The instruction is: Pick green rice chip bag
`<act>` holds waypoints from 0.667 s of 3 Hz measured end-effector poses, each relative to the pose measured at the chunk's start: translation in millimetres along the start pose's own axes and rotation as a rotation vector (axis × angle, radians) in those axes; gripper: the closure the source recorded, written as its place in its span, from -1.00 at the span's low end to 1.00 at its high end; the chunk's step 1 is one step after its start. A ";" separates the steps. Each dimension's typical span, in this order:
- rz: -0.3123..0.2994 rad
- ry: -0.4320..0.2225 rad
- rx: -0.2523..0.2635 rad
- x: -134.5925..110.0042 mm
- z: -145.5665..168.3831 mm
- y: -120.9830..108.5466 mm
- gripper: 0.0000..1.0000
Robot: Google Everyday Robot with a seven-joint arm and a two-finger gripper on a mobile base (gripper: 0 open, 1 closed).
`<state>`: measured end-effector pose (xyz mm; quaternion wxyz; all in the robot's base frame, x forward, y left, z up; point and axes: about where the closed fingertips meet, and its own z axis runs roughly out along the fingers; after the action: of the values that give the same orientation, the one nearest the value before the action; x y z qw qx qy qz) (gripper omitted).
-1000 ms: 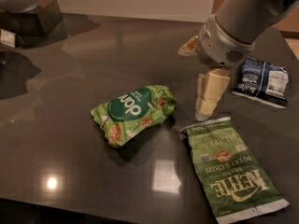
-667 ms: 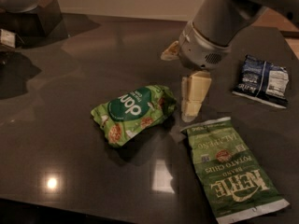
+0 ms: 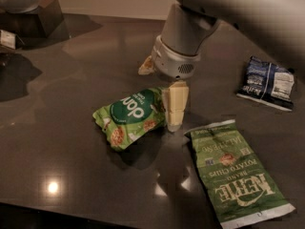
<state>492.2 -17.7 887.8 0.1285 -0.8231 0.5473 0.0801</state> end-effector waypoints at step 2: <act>-0.131 0.076 -0.079 -22.2 33.8 -1.6 -1.00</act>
Offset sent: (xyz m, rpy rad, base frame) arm -0.0078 0.0382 -0.0394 -0.1725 0.0079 0.1987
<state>485.3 12.5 861.8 0.0800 -0.8641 0.4931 0.0616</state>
